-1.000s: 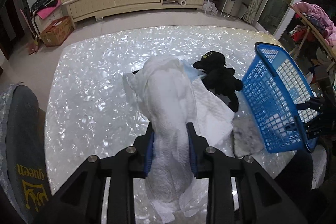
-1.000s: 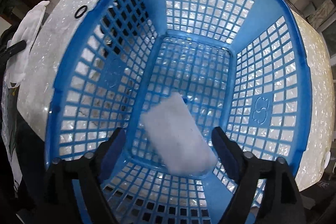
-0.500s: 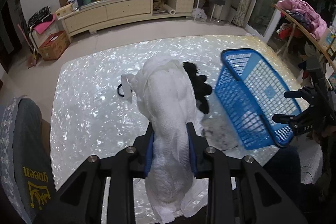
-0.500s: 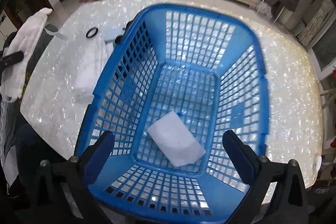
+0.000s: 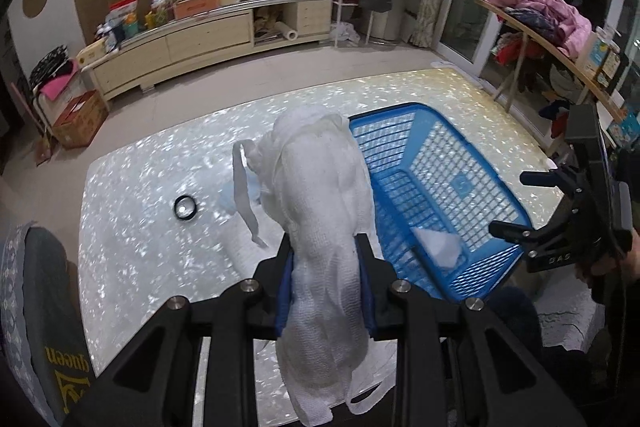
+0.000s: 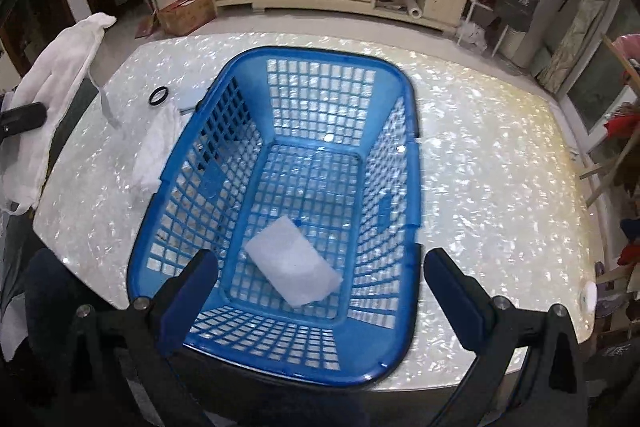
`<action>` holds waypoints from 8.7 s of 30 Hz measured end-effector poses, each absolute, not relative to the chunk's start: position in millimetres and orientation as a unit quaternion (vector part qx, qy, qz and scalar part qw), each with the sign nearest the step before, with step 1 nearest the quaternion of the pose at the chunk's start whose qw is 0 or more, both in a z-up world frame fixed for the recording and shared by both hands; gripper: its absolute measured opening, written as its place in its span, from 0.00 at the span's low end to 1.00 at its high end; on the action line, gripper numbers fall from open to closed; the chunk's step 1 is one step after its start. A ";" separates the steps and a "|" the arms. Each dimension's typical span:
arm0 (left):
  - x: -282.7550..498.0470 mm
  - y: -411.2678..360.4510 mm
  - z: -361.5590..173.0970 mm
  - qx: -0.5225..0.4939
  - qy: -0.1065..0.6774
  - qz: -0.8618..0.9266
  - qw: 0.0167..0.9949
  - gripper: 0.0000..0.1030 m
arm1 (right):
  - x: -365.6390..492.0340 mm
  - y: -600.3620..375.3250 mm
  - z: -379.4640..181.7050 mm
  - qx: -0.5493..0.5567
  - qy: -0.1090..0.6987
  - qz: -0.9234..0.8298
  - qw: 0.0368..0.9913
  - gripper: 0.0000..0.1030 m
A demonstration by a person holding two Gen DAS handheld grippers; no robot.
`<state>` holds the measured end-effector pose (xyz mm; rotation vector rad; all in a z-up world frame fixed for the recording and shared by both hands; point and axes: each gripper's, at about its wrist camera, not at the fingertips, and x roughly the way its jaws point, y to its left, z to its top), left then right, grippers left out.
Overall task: Organize soft objects
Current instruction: 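Lower the white quilted pad into the blue basket and open the left gripper, then withdraw both tools from the basket back over the table, then grasp the white waffle towel with the right gripper and lift it, then carry the waffle towel over the blue basket and lower it inside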
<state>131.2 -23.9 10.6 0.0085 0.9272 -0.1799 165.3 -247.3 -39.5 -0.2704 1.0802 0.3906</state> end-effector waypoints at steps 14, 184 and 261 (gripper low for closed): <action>167.1 -102.1 16.7 0.042 0.456 -0.128 0.880 0.25 | 164.3 -273.8 -46.8 -0.095 0.496 0.171 0.846 1.00; 100.9 181.0 -155.1 -0.095 0.507 0.047 0.855 1.00 | 231.6 15.6 -189.2 -0.220 0.554 0.241 0.766 0.18; 157.2 -11.3 -97.5 -0.027 0.518 -0.105 0.849 1.00 | 208.4 -200.3 -79.3 -0.100 0.523 0.190 0.825 0.20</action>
